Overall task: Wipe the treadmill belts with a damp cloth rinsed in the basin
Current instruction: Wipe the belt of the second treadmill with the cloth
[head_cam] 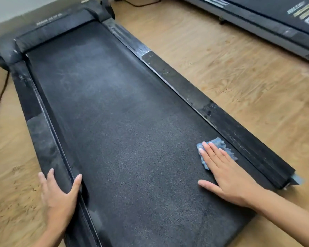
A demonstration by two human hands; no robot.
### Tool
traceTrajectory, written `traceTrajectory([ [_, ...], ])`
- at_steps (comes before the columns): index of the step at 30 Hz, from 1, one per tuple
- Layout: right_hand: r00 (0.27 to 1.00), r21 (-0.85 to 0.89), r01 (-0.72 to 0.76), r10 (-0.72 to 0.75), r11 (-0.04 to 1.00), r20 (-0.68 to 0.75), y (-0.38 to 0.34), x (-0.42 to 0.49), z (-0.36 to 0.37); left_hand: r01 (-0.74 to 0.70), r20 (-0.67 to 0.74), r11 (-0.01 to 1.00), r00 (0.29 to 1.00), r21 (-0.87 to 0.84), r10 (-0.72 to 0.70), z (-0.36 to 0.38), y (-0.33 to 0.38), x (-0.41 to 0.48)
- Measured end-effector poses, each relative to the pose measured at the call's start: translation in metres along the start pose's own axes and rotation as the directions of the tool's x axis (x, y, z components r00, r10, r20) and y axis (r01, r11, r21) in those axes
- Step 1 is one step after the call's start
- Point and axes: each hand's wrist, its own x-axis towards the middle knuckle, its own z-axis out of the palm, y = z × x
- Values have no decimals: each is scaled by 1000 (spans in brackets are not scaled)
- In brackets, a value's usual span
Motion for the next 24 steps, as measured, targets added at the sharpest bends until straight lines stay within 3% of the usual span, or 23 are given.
traceTrajectory([
  [4,994,24,74,-75,997,81,20,20,-15,-8,-9,1000,1000,0,8,2,-1,1],
  [11,969,-61,233,-226,971,96,76,-131,-15,-16,-9,1000,1000,-11,15,2,-1,1],
  [15,974,-39,215,-211,976,88,80,-121,-4,-19,-11,1000,1000,11,19,0,-2,0],
  [21,992,67,-114,118,991,-45,1,-27,5,-25,-12,999,1000,22,26,0,0,1],
  [23,997,101,-37,44,994,-67,-52,-32,18,-21,-15,1000,1000,-2,21,-1,0,0],
  [24,994,80,95,-89,992,-68,-93,-26,25,-23,-16,1000,1000,-15,23,-1,0,-1],
])
